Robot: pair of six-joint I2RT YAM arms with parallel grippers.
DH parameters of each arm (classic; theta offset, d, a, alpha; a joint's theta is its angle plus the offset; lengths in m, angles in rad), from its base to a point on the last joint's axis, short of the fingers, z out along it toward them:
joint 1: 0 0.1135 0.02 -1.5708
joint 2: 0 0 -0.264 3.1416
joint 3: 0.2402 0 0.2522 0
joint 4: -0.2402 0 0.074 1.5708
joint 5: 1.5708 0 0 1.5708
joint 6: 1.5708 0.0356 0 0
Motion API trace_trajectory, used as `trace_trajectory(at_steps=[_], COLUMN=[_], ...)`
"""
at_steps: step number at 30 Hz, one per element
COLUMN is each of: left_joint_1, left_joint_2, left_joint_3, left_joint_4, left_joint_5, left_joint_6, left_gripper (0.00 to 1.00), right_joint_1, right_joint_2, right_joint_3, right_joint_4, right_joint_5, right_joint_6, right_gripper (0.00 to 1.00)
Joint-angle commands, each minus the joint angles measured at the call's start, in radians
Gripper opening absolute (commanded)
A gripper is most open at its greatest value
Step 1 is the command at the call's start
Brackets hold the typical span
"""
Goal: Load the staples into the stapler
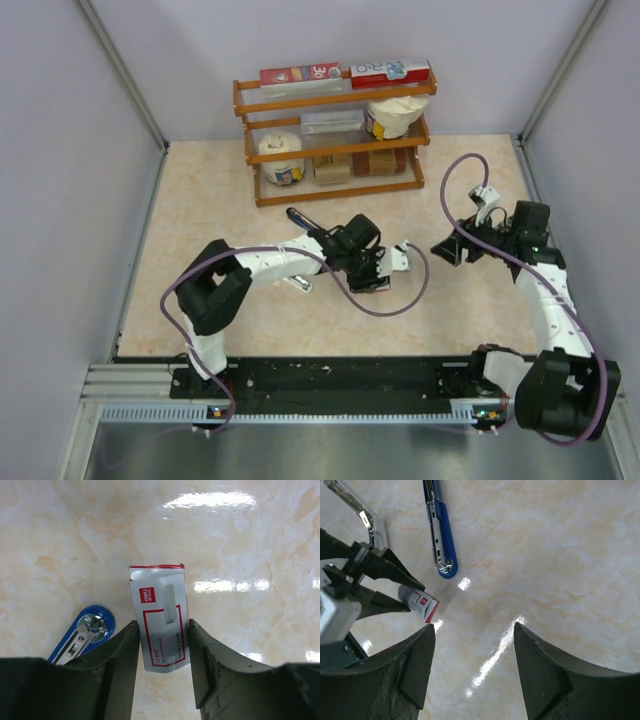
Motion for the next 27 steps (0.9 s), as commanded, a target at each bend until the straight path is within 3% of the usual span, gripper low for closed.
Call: trace_trajectory(at_steps=[1,10,16,27], left_joint_1=[0.019,0.022,0.022,0.022], left_joint_2=[-0.099,-0.143,-0.168,-0.174], left_joint_3=[-0.016,-0.016,-0.017,-0.022], left_joint_4=[0.034,0.046,0.053,0.071], left_joint_5=[0.030,0.052,0.053,0.061], left_joint_6=[-0.019,-0.046,-0.063,-0.080], left_gripper=[0.47,0.47,0.47,0.48], right_joint_1=[-0.004,0.148,0.174,0.303], right_joint_2=[0.075,0.255,0.373,0.445], right_joint_3=[0.070,0.111,0.158,0.155], right_joint_4=[0.016,0.015,0.015,0.015], right_joint_5=[-0.092,-0.101,-0.164,-0.185], right_joint_6=[0.047,0.087,0.149,0.147], right_gripper=[0.62,0.58,0.50,0.47])
